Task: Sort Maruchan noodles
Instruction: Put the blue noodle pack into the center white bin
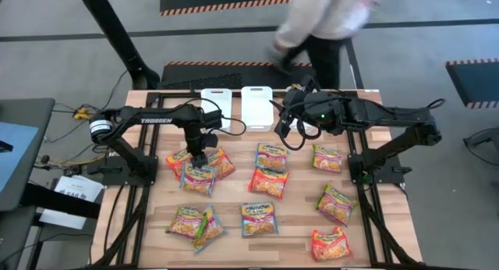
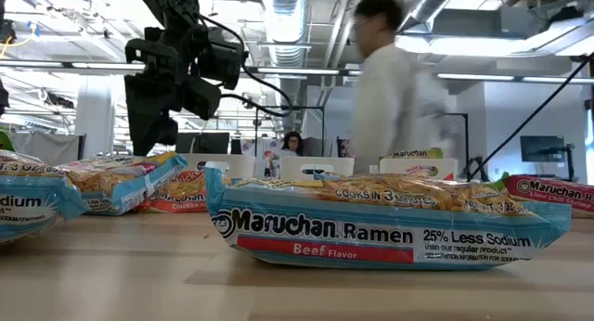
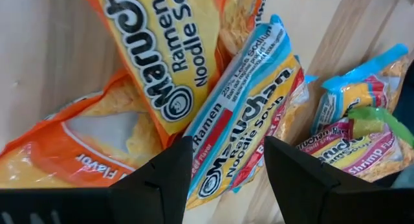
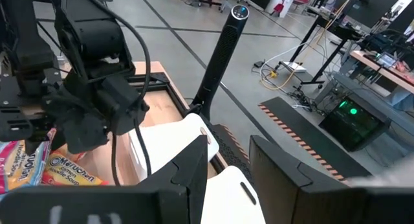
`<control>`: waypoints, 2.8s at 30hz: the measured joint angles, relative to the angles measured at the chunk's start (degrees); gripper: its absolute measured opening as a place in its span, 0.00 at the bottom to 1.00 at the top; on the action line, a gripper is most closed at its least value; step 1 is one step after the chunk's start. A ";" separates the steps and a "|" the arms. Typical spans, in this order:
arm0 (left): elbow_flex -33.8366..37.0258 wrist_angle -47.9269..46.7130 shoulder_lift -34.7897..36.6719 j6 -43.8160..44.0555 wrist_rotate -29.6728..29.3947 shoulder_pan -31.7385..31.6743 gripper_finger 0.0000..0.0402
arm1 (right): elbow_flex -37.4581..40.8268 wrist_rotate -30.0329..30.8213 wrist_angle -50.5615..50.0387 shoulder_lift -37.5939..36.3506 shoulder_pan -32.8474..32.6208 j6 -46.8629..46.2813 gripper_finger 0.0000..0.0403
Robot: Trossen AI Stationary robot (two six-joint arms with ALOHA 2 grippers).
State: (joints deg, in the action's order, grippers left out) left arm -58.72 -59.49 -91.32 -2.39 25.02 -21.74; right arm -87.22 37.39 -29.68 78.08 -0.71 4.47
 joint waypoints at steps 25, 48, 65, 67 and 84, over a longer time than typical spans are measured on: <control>0.00 1.46 -2.59 -1.07 -2.23 3.24 0.44 | 0.00 0.11 0.11 -0.02 0.01 -1.09 0.34; 5.55 6.56 -2.50 0.17 -4.05 5.75 0.44 | 0.00 0.17 0.12 -0.02 0.01 -1.55 0.34; 5.57 6.49 -2.50 -3.12 1.77 5.75 0.01 | 0.00 0.18 0.16 -0.02 0.09 -1.60 0.34; 5.57 6.52 -2.50 -3.17 3.59 5.75 0.01 | 0.00 0.19 0.16 -0.02 0.09 -1.60 0.34; -1.10 6.11 2.51 -2.67 6.14 5.75 0.00 | -0.02 0.07 3.67 -0.02 -0.62 -1.51 0.34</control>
State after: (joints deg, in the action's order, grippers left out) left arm -59.82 -53.38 -88.81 -5.06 31.16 -15.99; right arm -87.24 37.46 -26.01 78.06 -1.33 2.96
